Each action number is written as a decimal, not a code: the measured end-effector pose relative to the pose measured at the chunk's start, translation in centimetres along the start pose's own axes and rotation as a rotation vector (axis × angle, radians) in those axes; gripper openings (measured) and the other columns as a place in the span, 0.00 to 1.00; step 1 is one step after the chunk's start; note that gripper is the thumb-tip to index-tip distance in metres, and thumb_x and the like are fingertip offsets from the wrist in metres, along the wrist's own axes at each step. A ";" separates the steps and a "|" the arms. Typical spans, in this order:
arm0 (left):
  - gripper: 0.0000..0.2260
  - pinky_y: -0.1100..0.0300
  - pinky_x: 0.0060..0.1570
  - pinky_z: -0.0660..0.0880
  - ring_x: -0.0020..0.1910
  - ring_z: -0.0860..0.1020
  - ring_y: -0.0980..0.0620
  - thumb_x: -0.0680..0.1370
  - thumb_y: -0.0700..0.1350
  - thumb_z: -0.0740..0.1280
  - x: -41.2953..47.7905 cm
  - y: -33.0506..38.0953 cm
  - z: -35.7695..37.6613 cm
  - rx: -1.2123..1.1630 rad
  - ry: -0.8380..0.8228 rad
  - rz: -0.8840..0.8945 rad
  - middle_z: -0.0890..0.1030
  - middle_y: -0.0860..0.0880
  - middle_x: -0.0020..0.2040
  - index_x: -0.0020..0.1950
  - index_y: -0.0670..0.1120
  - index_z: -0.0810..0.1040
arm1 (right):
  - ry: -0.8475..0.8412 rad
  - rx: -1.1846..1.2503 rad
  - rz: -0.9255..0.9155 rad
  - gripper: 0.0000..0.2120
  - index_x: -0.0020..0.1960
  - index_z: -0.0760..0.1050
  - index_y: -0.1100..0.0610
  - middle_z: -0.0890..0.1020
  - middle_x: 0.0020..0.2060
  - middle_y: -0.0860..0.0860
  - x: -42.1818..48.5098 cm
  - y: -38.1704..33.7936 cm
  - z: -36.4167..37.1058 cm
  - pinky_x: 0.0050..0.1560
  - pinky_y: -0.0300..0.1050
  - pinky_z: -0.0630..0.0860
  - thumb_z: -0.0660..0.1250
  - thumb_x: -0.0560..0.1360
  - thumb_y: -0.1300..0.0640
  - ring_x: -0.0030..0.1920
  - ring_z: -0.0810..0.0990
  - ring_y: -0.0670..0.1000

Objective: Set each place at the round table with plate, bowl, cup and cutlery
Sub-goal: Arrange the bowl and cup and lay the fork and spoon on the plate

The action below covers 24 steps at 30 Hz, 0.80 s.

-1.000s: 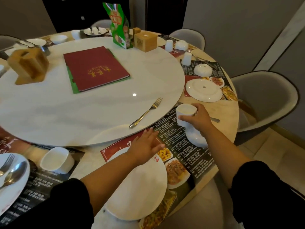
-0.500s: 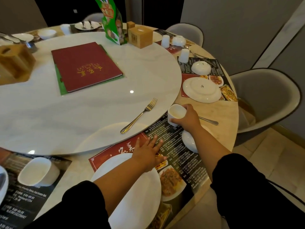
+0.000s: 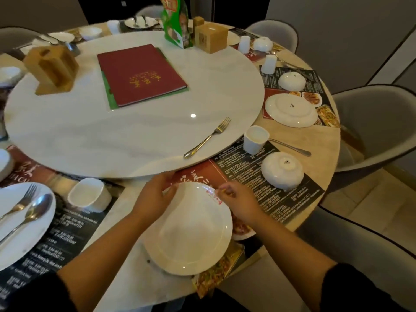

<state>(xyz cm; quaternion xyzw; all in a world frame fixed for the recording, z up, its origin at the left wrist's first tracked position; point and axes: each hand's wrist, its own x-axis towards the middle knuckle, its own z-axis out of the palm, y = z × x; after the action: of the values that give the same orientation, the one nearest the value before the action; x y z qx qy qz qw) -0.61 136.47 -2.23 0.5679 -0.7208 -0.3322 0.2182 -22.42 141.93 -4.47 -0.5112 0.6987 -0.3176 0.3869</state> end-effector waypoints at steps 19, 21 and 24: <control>0.21 0.55 0.64 0.69 0.66 0.69 0.51 0.78 0.51 0.65 -2.1 2.9 3.4 0.077 -0.088 0.082 0.72 0.50 0.68 0.69 0.49 0.69 | 0.195 -0.020 0.223 0.10 0.55 0.79 0.56 0.81 0.52 0.53 0.9 3.4 -6.5 0.49 0.41 0.72 0.69 0.74 0.61 0.51 0.78 0.50; 0.21 0.58 0.65 0.66 0.68 0.68 0.52 0.78 0.51 0.64 -1.5 4.3 4.1 0.068 -0.100 0.110 0.69 0.50 0.70 0.70 0.49 0.68 | 0.206 -0.023 0.230 0.11 0.56 0.79 0.57 0.82 0.52 0.53 1.1 3.6 -6.9 0.51 0.41 0.73 0.69 0.74 0.60 0.51 0.78 0.50; 0.21 0.62 0.63 0.63 0.68 0.67 0.52 0.78 0.50 0.64 -0.8 6.0 4.9 0.059 -0.106 0.152 0.68 0.51 0.70 0.70 0.50 0.67 | 0.200 -0.047 0.222 0.13 0.58 0.78 0.57 0.82 0.53 0.54 1.3 3.8 -7.5 0.51 0.41 0.73 0.69 0.74 0.60 0.53 0.79 0.52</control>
<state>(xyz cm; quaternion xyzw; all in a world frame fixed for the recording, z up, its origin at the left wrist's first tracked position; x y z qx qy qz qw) -7.84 139.19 -1.17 0.4992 -0.7818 -0.3231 0.1876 -30.90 142.05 -4.20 -0.4055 0.7932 -0.3059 0.3360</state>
